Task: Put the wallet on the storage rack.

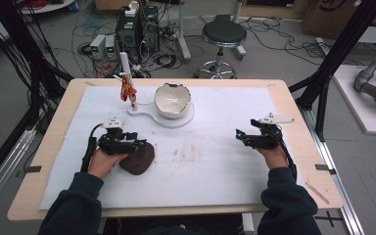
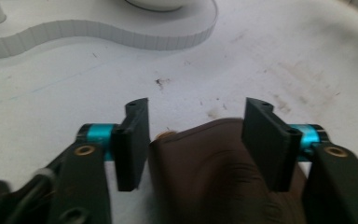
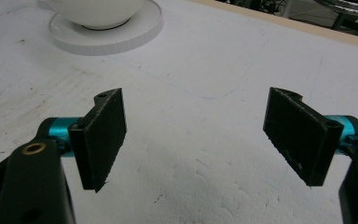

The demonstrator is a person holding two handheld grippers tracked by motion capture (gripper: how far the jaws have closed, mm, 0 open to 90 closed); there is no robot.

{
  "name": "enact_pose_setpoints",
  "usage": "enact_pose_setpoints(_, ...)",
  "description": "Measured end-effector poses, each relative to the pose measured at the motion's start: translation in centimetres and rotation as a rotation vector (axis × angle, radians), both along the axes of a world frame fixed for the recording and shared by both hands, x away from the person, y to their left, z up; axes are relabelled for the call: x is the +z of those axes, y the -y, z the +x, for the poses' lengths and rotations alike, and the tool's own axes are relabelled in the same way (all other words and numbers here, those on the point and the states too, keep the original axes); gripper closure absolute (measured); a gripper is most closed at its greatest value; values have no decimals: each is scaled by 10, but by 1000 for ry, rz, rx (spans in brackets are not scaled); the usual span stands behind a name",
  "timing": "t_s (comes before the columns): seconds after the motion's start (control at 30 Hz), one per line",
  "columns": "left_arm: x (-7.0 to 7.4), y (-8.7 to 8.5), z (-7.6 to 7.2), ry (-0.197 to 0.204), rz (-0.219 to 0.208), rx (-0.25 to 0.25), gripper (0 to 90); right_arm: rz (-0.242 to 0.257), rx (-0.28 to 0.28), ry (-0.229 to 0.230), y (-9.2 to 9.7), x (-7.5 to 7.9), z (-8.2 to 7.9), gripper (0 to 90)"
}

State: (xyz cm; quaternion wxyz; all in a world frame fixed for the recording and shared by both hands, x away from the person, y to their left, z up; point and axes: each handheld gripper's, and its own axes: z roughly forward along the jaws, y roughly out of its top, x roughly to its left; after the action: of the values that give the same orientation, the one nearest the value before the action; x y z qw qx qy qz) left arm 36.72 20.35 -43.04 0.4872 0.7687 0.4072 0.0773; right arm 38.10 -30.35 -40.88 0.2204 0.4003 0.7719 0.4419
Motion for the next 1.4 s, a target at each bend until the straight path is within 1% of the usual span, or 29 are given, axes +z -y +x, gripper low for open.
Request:
enact_pose_setpoints(0.07, 3, -8, -6, -2, -22, -11, 364, 5, -1, -1, 0, 0, 0, 215)
enact_pose_setpoints(0.1, 3, -11, -9, -8, -22, -10, 360, 4, 0, 1, 1, 0, 0, 215)
enact_pose_setpoints(0.13, 1, -15, -11, -26, -5, -16, 344, 4, 0, 2, 1, 0, 1, 215)
enact_pose_setpoints(0.17, -1, -17, -11, -51, 6, -13, 329, 6, -1, 0, 1, 0, 1, 215)
enact_pose_setpoints(0.2, -4, -19, -11, -69, 17, -3, 319, 5, 0, 0, 1, 0, 1, 215)
enact_pose_setpoints(0.23, -7, -19, -11, -93, 24, -2, 313, 4, 1, 1, 1, 0, 1, 215)
enact_pose_setpoints(0.3, -10, -17, -10, -136, 31, -17, 289, 6, 4, -1, 0, 0, 1, 216)
enact_pose_setpoints(0.33, -12, -15, -10, -146, 32, -27, 276, 4, 7, 0, 0, -1, 1, 216)
enact_pose_setpoints(0.37, -13, -14, -10, -150, 19, -28, 276, 5, 8, -5, 0, -1, 1, 217)
enact_pose_setpoints(0.43, -15, -12, -9, -169, 1, -36, 282, 5, 11, -10, -1, -2, 2, 216)
enact_pose_setpoints(0.47, -16, -12, -8, -181, -17, -50, 292, 6, 12, -12, -2, -2, 2, 216)
enact_pose_setpoints(0.5, -17, -11, -7, -189, -38, -71, 325, 3, 16, -15, -2, -2, 2, 217)
enact_pose_setpoints(0.57, -16, -7, -6, -167, -25, -95, 388, -4, 26, -19, -4, -3, 2, 216)
enact_pose_setpoints(0.63, -14, -3, -4, -160, -6, -104, 423, -5, 37, -22, -6, -3, 2, 217)
enact_pose_setpoints(0.7, -11, 3, -3, -117, 13, -107, 450, -2, 46, -26, -7, -4, 2, 217)
enact_pose_setpoints(0.73, -9, 8, -3, -99, 25, -103, 461, 6, 54, -28, -9, -4, 2, 217)
enact_pose_setpoints(0.77, -8, 11, -3, -78, 43, -109, 468, 21, 75, -28, -10, -4, 2, 217)
enact_pose_setpoints(0.87, -6, 20, -2, -43, 51, -107, 501, 56, 110, -39, -16, -4, 2, 216)
enact_pose_setpoints(0.97, -3, 27, -3, 2, 56, -96, 539, 64, 141, -60, -25, -7, 3, 216)
enact_pose_setpoints(1.07, 0, 30, -5, 44, 56, -103, 573, 79, 185, -76, -37, -8, 3, 216)
enact_pose_setpoints(1.17, 2, 35, -8, 83, 46, -129, 605, 100, 231, -84, -51, -10, 4, 216)
enact_pose_setpoints(1.2, 3, 38, -9, 105, 48, -148, 611, 98, 244, -87, -57, -11, 4, 216)
enact_pose_setpoints(1.33, 6, 53, -14, 147, 50, -213, 626, 88, 312, -101, -82, -13, 3, 217)
enact_pose_setpoints(1.37, 7, 57, -15, 160, 62, -224, 626, 84, 332, -105, -88, -14, 2, 225)
enact_pose_setpoints(1.4, 7, 61, -16, 167, 64, -237, 626, 78, 355, -104, -94, -15, 3, 261)
